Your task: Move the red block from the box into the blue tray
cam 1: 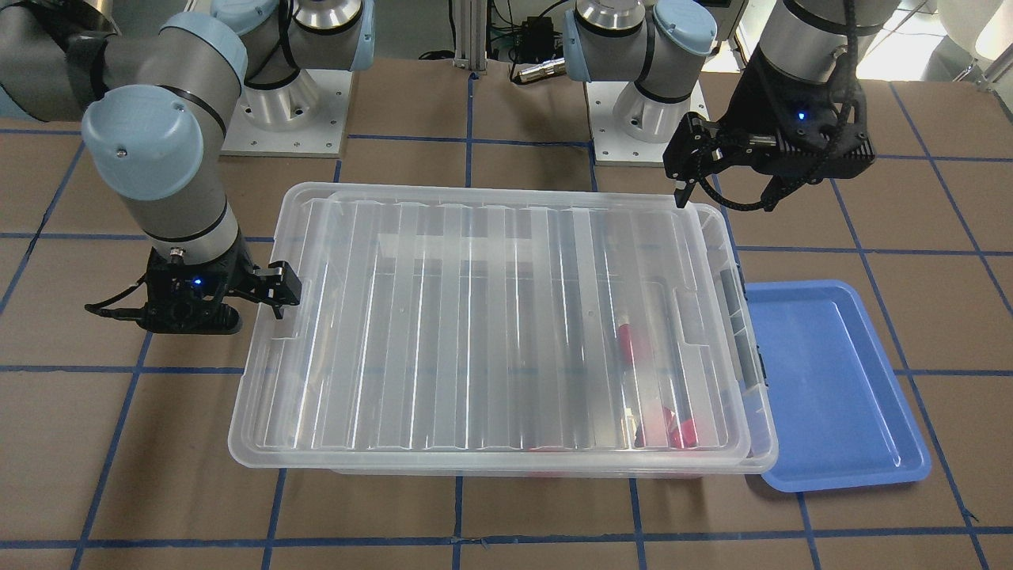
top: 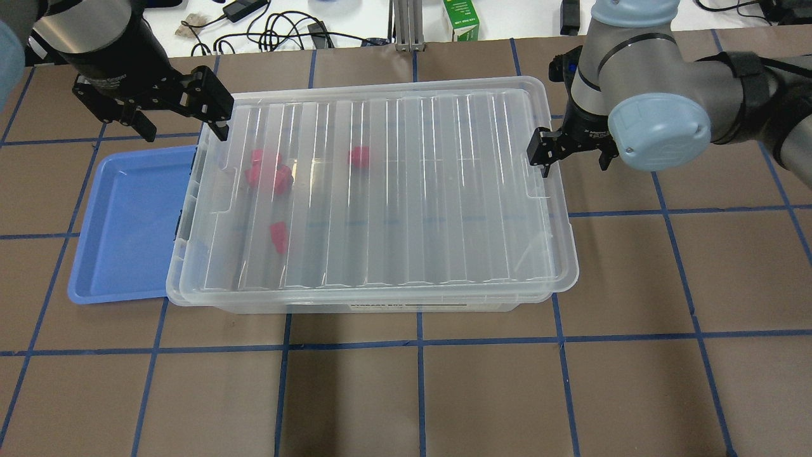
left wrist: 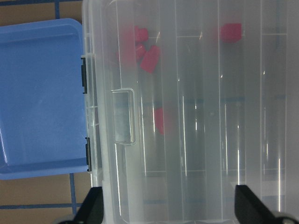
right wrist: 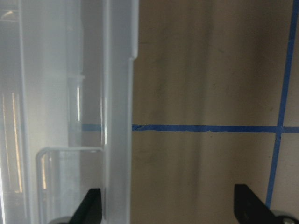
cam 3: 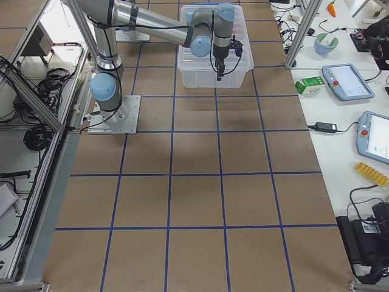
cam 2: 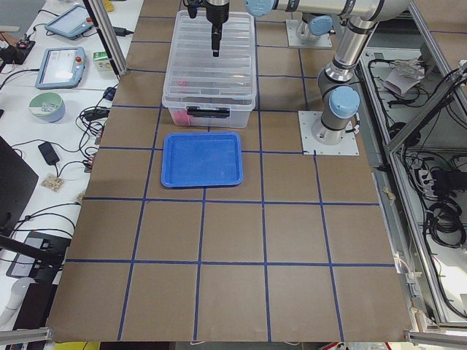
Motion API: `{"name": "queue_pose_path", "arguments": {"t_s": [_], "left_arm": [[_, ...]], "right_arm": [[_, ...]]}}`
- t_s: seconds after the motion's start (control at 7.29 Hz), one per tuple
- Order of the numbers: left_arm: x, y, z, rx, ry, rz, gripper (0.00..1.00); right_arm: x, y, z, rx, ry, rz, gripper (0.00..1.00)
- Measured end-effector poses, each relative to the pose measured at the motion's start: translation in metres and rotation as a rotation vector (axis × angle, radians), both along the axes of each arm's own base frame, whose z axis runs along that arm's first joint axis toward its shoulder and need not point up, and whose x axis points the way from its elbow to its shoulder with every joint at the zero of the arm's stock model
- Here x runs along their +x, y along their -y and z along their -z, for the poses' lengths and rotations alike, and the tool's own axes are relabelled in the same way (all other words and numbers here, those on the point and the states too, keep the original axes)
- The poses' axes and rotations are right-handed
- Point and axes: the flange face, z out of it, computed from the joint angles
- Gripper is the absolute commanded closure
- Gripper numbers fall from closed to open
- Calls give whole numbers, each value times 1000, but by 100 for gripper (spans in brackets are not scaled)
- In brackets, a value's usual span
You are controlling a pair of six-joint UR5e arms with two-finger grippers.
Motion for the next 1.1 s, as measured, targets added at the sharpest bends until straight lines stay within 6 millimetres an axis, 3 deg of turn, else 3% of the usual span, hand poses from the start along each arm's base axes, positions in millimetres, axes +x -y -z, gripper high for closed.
{"name": "queue_pose_path", "arguments": {"t_s": [1.1], "left_arm": [[1, -1, 0, 1, 5, 0, 0]], "right_arm": [[-80, 3, -14, 4, -42, 57, 0]]}}
